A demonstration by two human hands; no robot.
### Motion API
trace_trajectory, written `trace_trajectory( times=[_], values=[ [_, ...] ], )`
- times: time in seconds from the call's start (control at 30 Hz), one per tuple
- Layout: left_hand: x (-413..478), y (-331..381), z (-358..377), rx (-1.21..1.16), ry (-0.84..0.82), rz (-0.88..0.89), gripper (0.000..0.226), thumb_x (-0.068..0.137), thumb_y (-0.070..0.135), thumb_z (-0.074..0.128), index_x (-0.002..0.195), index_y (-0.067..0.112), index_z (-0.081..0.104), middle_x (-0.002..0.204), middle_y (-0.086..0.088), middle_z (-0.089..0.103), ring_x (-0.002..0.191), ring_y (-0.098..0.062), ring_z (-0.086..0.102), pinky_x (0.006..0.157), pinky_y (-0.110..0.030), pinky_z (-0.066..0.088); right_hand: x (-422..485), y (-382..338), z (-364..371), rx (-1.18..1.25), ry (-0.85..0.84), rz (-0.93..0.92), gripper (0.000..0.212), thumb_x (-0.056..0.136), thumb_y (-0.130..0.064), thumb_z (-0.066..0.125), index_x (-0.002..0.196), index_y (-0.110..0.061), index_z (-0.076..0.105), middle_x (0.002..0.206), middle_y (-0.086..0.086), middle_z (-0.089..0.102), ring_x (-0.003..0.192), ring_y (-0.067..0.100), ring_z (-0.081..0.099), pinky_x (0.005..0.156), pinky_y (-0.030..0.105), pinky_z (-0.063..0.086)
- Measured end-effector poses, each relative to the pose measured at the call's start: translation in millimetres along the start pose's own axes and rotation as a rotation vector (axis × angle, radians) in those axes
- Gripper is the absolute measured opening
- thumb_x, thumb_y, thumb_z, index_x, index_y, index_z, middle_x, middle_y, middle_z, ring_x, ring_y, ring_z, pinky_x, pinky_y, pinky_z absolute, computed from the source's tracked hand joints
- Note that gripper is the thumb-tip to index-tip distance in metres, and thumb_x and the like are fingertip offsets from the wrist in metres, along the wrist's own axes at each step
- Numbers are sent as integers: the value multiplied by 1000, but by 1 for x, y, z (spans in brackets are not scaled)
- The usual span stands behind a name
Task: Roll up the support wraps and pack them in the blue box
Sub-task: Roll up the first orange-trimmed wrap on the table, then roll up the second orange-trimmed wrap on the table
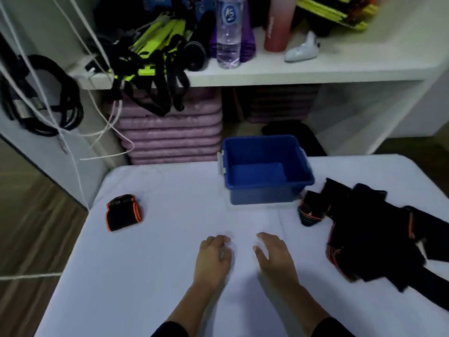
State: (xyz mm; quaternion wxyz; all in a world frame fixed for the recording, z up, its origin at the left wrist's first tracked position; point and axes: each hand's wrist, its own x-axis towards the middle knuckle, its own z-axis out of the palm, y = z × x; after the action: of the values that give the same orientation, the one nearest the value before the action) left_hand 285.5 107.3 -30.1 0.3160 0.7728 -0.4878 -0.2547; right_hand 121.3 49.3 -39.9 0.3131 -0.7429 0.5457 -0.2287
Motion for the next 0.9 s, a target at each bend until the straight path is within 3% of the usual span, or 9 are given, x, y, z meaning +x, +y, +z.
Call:
trace_trajectory(
  times=[0.13,0.23,0.4,0.47,0.57,0.67,0.83,0.9],
  values=[
    [0,50,48,-28,-109,63,29,86,24,49,112,22,62,112,0,62,101,-18,55,89,-22,43,-3,43,-53,2,78,53,46,85,-45,42,122,-19,55,123,-4,57,113,15,50,102,28,38],
    [5,88,73,-83,-123,68,28,82,24,54,108,21,64,107,-2,62,98,-20,56,84,-21,43,2,68,-91,43,120,38,51,84,-48,41,116,-14,59,113,0,62,103,18,56,92,39,48],
    [26,143,104,-67,-91,128,25,83,22,63,108,21,65,110,-1,59,91,-12,53,77,-14,37,21,105,-148,20,164,3,42,84,-40,50,111,-9,61,103,4,63,96,18,56,89,20,38],
    [36,155,117,-44,-74,139,27,83,21,64,110,21,65,111,-4,59,94,-16,55,78,-13,35,28,120,-163,31,107,-9,41,83,-40,52,112,-13,61,103,0,60,96,14,53,89,21,37],
    [50,164,135,-34,-86,83,33,84,23,64,117,22,62,116,-8,56,102,-21,55,85,-19,39,34,142,-177,47,-74,-21,41,78,-34,58,117,-22,60,106,-9,56,104,11,51,96,32,42],
    [61,168,146,-5,-140,7,41,85,25,64,125,23,56,120,-9,51,106,-23,52,94,-26,42,36,154,-186,-33,-322,-49,46,77,-34,67,121,-27,58,116,-10,55,112,10,44,101,25,35],
    [69,171,158,65,-155,-21,41,86,25,64,126,23,56,119,-12,52,100,-22,52,87,-19,37,36,167,-186,-55,-385,-168,72,53,-70,66,113,-29,63,108,-14,56,107,7,43,94,12,31],
    [71,171,161,111,-141,-10,38,85,24,65,123,21,59,116,-10,55,90,-17,51,81,-18,37,37,171,-184,-85,-405,-235,75,49,-74,67,110,-30,64,106,-14,58,105,8,45,93,14,33]
  ],
)
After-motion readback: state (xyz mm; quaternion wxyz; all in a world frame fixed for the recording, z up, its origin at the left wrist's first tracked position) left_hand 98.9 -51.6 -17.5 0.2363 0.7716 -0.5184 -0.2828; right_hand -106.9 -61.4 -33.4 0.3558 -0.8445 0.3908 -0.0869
